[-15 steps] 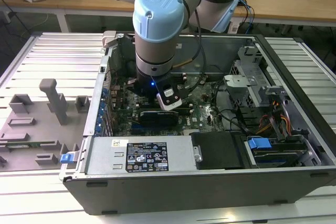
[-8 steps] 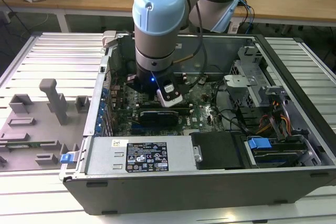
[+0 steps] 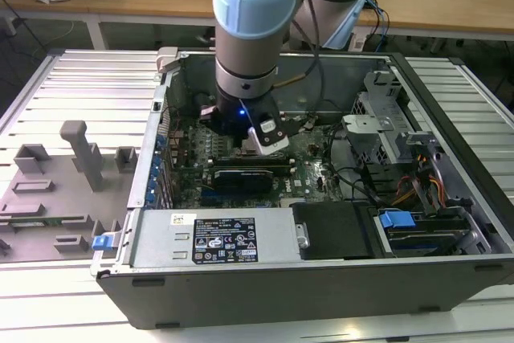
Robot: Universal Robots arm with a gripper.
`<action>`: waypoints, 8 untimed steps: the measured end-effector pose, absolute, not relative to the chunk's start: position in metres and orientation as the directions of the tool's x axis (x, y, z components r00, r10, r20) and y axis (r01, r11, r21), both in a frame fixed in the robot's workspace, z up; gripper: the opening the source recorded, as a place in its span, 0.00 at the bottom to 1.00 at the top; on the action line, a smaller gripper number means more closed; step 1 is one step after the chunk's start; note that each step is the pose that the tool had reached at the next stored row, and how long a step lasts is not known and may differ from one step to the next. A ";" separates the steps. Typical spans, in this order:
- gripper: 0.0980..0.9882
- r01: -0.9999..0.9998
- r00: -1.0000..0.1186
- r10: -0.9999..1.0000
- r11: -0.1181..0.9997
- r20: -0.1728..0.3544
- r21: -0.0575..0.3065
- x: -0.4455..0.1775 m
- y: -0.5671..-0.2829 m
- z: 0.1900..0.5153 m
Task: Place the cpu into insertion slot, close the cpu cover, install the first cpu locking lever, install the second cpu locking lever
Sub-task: 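Install the second cpu locking lever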
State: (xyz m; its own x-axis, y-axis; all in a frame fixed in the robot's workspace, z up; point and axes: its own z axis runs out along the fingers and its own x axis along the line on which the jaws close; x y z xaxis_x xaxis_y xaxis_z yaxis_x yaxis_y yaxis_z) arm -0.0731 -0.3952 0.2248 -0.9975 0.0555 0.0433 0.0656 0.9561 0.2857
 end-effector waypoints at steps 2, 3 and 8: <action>0.01 0.066 -0.997 0.056 0.956 0.045 0.286 -0.063 -0.395 0.225; 0.01 0.066 -0.997 0.056 0.956 0.046 0.285 -0.058 -0.395 0.225; 0.01 0.069 -0.997 0.061 0.980 0.047 0.189 -0.041 -0.393 0.225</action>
